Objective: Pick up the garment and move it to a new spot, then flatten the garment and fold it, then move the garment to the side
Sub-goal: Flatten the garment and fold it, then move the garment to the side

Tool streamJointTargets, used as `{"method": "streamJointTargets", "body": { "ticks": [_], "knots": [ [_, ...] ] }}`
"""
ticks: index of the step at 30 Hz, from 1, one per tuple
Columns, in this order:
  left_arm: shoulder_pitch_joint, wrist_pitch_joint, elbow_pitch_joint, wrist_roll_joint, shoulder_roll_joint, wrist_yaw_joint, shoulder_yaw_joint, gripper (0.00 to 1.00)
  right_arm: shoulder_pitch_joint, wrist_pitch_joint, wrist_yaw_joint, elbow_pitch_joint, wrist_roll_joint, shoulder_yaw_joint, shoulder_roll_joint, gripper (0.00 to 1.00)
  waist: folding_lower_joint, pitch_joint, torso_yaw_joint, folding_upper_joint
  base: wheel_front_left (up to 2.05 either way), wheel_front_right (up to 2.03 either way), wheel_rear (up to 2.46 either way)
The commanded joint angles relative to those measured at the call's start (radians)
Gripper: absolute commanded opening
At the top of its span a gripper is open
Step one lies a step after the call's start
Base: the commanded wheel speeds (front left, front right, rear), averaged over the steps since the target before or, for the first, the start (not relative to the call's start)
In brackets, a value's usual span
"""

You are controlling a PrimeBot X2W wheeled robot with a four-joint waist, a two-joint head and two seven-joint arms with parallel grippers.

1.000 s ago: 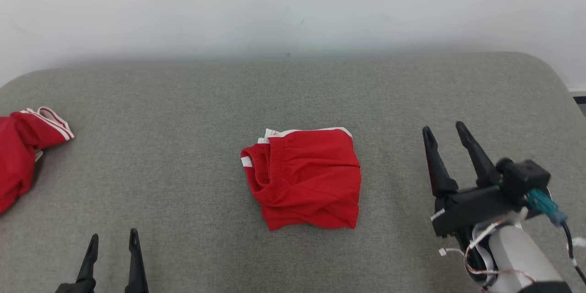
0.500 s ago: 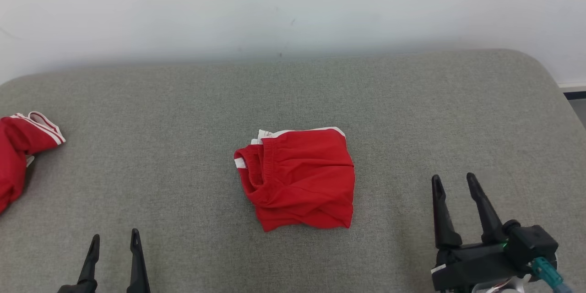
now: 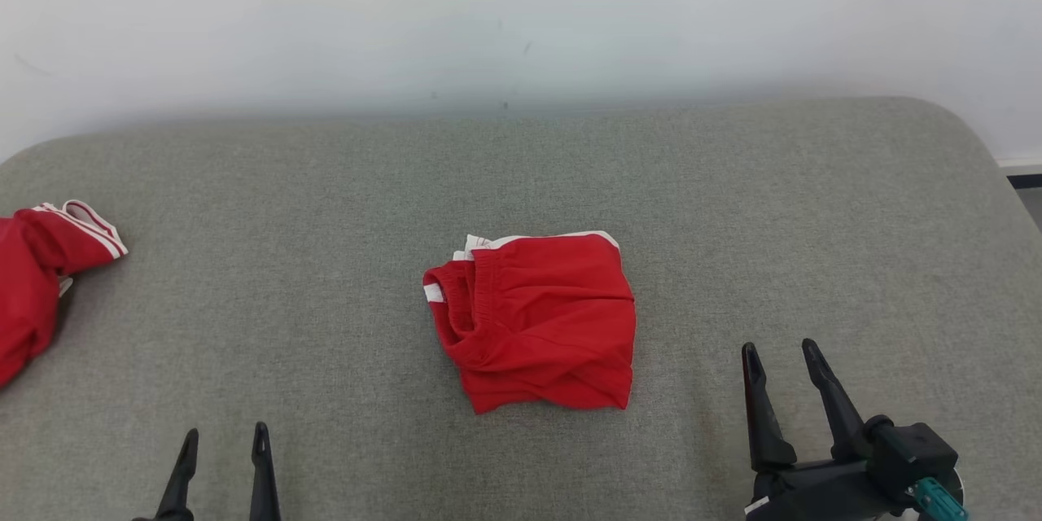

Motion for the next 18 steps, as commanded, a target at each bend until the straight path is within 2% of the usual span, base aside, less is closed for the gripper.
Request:
{"method": "streamJointTargets", "body": {
  "ticks": [1,18],
  "knots": [
    [0.015,-0.003,0.002,0.003,-0.001,0.0,-0.001,1.0,0.013,0.0,-0.002,0.007,0.002,0.003,0.005,1.0,0.0,-0.001,0.002,0.0,0.0,0.0,0.0],
    [0.012,-0.003,0.011,-0.001,-0.001,-0.009,-0.003,1.0,0.01,0.0,-0.002,0.023,0.001,0.029,0.008,1.0,0.0,0.002,0.003,0.0,0.0,0.0,0.0]
  ]
}}
